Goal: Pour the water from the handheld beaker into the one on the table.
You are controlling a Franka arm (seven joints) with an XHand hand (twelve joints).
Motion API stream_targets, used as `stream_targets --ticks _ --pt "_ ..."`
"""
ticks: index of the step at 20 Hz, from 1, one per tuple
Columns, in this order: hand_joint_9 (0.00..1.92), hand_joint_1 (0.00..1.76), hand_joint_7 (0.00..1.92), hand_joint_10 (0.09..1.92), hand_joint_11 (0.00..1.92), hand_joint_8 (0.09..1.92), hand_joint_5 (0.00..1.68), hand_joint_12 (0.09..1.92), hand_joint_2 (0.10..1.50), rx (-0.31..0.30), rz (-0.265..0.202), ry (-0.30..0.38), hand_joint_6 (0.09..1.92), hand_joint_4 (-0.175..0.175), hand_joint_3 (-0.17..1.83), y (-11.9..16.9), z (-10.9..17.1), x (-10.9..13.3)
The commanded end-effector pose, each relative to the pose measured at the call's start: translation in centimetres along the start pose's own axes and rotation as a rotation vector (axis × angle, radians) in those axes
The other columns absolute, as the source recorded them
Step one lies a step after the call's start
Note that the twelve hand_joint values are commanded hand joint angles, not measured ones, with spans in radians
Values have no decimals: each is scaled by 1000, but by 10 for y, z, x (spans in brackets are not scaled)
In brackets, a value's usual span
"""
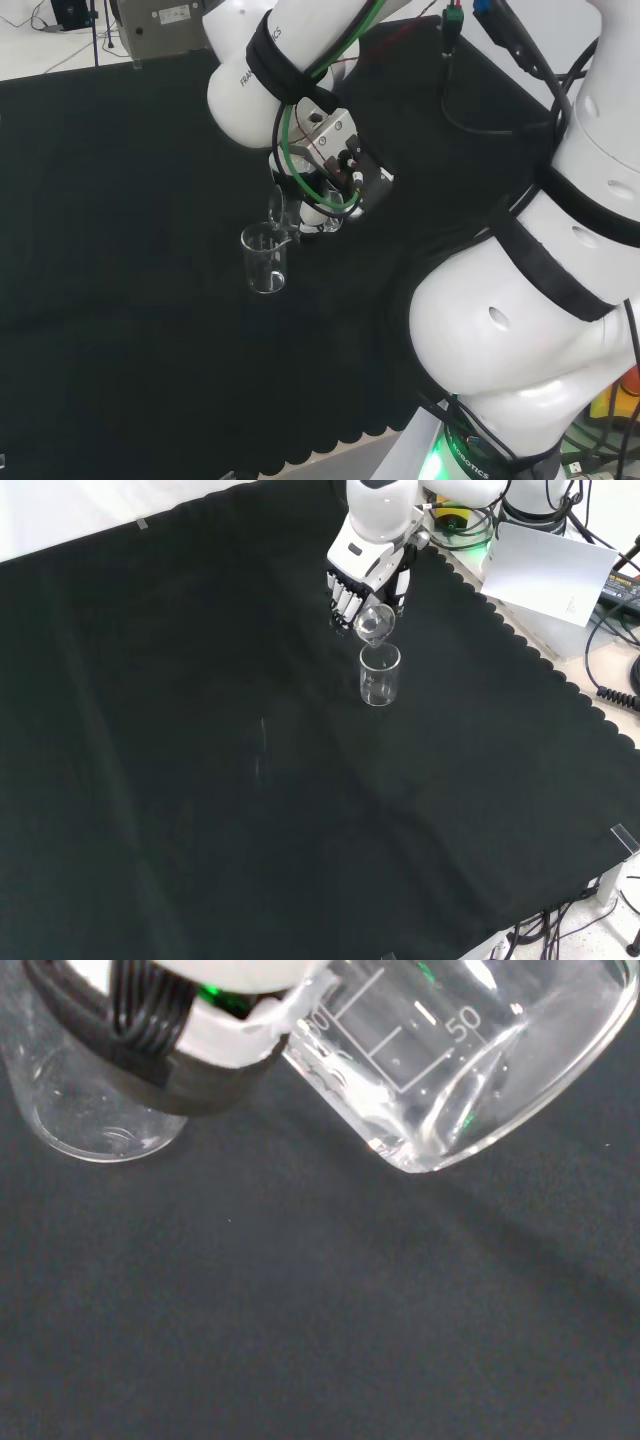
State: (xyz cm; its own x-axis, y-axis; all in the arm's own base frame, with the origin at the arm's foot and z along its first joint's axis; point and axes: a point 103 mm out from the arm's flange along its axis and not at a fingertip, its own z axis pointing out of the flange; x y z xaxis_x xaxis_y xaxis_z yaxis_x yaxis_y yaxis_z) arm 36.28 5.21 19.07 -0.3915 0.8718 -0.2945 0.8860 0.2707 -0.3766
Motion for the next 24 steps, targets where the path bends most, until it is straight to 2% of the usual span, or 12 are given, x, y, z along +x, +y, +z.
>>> stream_targets --ticks 1,14,24 --pt "1817 1193 1539 212 1459 699 1508 596 1020 7 -2 -50 91 -34 -175 0 -5 4" --pt "1813 1192 1533 220 1459 711 1503 599 1021 47 5 -126 100 -32 -175 3 -11 9" --pt "1809 1191 1529 226 1458 718 1499 601 1021 53 22 -184 108 -32 -175 3 -18 13"
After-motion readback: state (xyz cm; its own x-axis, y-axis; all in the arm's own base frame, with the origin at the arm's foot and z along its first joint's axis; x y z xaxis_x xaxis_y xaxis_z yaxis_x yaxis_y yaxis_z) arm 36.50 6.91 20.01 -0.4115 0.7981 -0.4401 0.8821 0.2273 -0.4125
